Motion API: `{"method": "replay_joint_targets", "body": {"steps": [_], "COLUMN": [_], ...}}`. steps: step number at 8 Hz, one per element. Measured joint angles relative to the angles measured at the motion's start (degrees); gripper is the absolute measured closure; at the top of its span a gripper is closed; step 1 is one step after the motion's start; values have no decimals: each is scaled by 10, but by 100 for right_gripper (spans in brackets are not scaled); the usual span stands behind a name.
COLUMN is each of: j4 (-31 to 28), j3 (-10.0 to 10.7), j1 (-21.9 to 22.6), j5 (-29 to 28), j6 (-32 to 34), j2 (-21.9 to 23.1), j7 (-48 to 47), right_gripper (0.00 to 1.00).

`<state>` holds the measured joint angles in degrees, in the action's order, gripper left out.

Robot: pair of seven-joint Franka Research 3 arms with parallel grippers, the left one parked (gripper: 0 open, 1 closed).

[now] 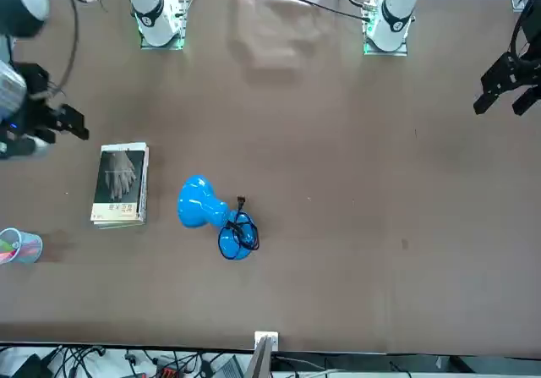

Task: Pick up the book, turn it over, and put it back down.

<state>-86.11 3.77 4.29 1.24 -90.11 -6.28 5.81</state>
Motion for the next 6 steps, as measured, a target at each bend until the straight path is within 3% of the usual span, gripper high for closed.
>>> {"method": "replay_joint_targets", "body": {"steps": [2,6], "j4": [-5,-80], "j3": [-8,-17], "j1": [-9,-31], "j5": [-3,-4], "j6": [22,31], "j2": [41,120], "j7": [0,5], "right_gripper": [0,0]}}
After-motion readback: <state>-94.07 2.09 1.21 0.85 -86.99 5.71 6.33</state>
